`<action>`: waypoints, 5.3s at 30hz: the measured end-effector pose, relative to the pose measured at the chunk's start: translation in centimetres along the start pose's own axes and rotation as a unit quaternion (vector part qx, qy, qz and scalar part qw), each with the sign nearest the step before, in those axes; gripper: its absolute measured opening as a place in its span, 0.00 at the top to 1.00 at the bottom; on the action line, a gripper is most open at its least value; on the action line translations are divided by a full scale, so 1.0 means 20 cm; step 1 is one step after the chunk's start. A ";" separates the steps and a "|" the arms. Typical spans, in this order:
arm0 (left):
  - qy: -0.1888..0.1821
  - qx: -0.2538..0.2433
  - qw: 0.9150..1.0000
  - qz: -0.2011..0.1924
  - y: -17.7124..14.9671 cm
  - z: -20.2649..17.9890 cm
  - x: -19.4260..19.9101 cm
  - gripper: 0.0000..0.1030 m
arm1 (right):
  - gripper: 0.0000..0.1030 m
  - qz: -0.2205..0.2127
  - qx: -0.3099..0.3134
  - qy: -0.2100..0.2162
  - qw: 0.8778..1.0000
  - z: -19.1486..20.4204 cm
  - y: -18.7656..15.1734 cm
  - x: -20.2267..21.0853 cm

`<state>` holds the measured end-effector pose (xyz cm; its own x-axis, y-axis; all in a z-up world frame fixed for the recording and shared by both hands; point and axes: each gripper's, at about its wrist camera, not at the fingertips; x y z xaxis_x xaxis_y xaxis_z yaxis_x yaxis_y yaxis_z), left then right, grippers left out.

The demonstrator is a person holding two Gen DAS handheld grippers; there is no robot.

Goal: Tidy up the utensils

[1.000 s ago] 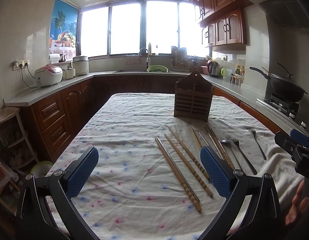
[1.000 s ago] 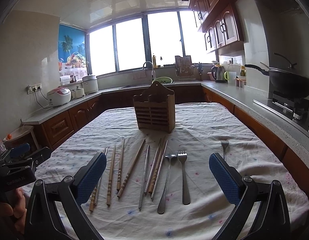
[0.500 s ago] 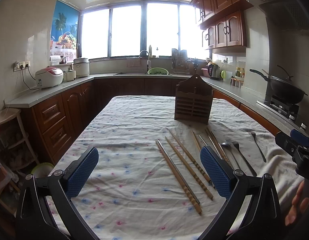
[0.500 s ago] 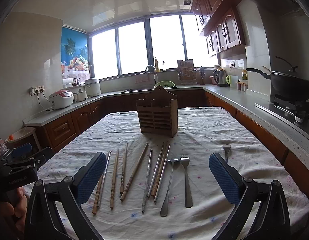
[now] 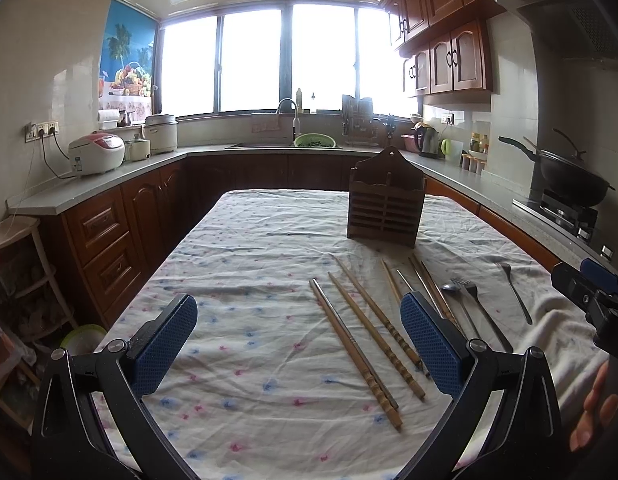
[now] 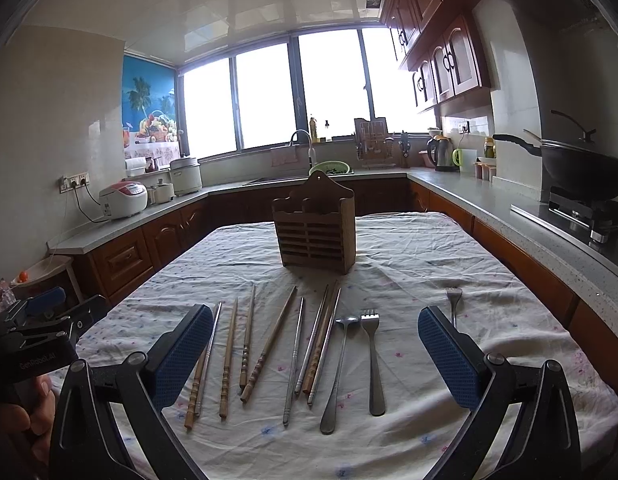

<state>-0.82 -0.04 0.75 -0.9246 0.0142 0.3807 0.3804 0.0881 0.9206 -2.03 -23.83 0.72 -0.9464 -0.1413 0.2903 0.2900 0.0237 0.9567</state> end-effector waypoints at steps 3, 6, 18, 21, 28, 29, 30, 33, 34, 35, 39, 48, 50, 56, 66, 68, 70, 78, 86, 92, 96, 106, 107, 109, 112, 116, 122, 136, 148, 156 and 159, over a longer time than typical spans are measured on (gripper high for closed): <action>-0.004 0.002 1.000 0.011 0.01 0.00 -0.03 0.00 | 0.00 0.004 -0.003 0.003 1.000 -0.01 0.00 -0.01; -0.012 0.008 0.999 0.030 0.02 0.01 -0.07 0.00 | 0.00 0.012 -0.008 0.012 1.000 -0.02 0.01 -0.04; -0.017 0.033 0.993 0.112 0.09 0.08 -0.39 0.00 | 0.00 0.067 -0.035 0.030 0.997 -0.14 0.07 -0.28; -0.013 0.035 0.990 0.133 0.10 0.09 -0.48 0.02 | 0.00 0.082 -0.050 0.034 0.995 -0.18 0.09 -0.36; -0.025 0.032 0.982 0.185 0.16 0.04 -0.73 0.12 | 0.09 0.118 -0.062 0.038 0.990 -0.23 0.13 -0.58; -0.028 0.032 0.980 0.192 0.17 0.03 -0.77 0.13 | 0.13 0.124 -0.063 0.039 0.989 -0.24 0.13 -0.61; -0.032 0.032 0.979 0.198 0.17 0.01 -0.80 0.14 | 0.15 0.131 -0.064 0.040 0.988 -0.24 0.13 -0.65; -0.043 0.031 0.975 0.217 0.20 -0.02 -0.90 0.18 | 0.29 0.159 -0.071 0.049 0.984 -0.25 0.13 -0.78; -0.046 0.030 0.973 0.224 0.20 -0.03 -0.93 0.21 | 0.33 0.164 -0.073 0.051 0.982 -0.25 0.13 -0.80; -0.049 0.030 0.971 0.230 0.21 -0.04 -0.97 0.22 | 0.38 0.173 -0.074 0.053 0.981 -0.26 0.14 -0.85; -0.062 0.028 0.965 0.253 0.23 -0.09 -1.11 0.27 | 0.49 0.198 -0.081 0.060 0.975 -0.27 0.14 -0.98; -0.064 0.019 0.951 0.302 0.22 -0.17 -1.38 0.44 | 0.75 0.269 -0.087 0.056 0.958 -0.30 0.07 -1.28; -0.066 0.021 0.948 0.311 0.21 -0.17 -1.42 0.45 | 0.79 0.282 -0.086 0.057 0.954 -0.30 0.05 -1.33; -0.069 0.008 0.939 0.335 0.19 -0.21 -1.54 0.55 | 0.91 0.313 -0.067 0.048 0.946 -0.29 0.01 -1.42; -0.072 -0.033 0.936 0.343 0.17 -0.32 -1.60 0.80 | 0.92 0.327 -0.037 0.044 0.943 -0.27 0.04 -1.51; -0.073 -0.038 0.937 0.340 0.17 -0.33 -1.61 0.89 | 0.92 0.324 -0.037 0.046 0.944 -0.26 0.04 -1.52; -0.078 -0.030 0.937 0.339 0.17 -0.33 -1.62 0.91 | 0.93 0.320 -0.035 0.044 0.946 -0.26 0.04 -1.52; -0.125 0.015 0.938 0.324 0.26 -0.27 -1.50 0.94 | 0.96 0.284 -0.088 0.073 0.952 -0.32 0.10 -1.39; -0.171 0.047 0.947 0.268 0.44 -0.20 -1.19 0.95 | 0.96 0.220 -0.091 0.093 0.967 -0.29 0.30 -1.14; -0.195 0.055 0.950 0.236 0.53 -0.15 -1.00 0.96 | 0.96 0.183 -0.089 0.098 0.974 -0.27 0.41 -1.00; -0.207 0.062 0.952 0.215 0.58 -0.12 -0.90 0.96 | 0.96 0.162 -0.086 0.098 0.978 -0.27 0.46 -0.91; -0.224 0.075 0.959 0.159 0.65 -0.03 -0.70 0.96 | 0.96 0.110 -0.082 0.098 0.986 -0.26 0.58 -0.74; -0.223 0.076 0.960 0.154 0.66 -0.02 -0.68 0.96 | 0.96 0.106 -0.081 0.097 0.986 -0.26 0.59 -0.73; -0.222 0.078 0.961 0.143 0.67 0.00 -0.66 0.96 | 0.96 0.097 -0.079 0.097 0.987 -0.25 0.61 -0.71; -0.219 0.083 0.963 0.130 0.69 0.02 -0.65 0.96 | 0.96 0.083 -0.078 0.095 0.989 -0.25 0.64 -0.69; -0.217 0.093 0.965 0.114 0.73 0.03 -0.65 0.96 | 0.96 0.067 -0.081 0.091 0.990 -0.26 0.67 -0.69; -0.211 0.101 0.969 0.078 0.82 0.04 -0.68 0.96 | 0.96 0.051 -0.091 0.090 0.991 -0.30 0.72 -0.75; -0.201 0.117 0.972 -0.042 1.25 -0.06 -0.93 0.96 | 0.96 -0.060 -0.107 0.046 0.991 -0.42 1.10 -0.93; -0.159 0.149 0.974 -0.053 1.37 -0.19 -1.46 0.96 | 0.96 -0.075 -0.125 0.014 0.989 -0.52 1.10 -1.32; -0.139 0.158 0.977 -0.019 1.14 -0.24 -1.72 0.96 | 0.96 -0.050 -0.146 0.012 0.988 -0.55 0.86 -1.49; -0.137 0.152 0.979 -0.011 1.09 -0.27 -1.75 0.96 | 0.96 -0.044 -0.152 0.014 0.987 -0.56 0.83 -1.50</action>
<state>39.91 -4.01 7.97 -0.9193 0.2710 0.2854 0.3750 0.3828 0.8443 32.87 -30.22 7.75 -0.9669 -0.1573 0.2007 0.2392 -0.2869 0.9276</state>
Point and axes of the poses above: each gripper's, at about its wrist camera, not at the fingertips, and x roughly against the way its jaws point, z to its left, y to its top, and after that the axes turned 4 degrees about x, right-handed
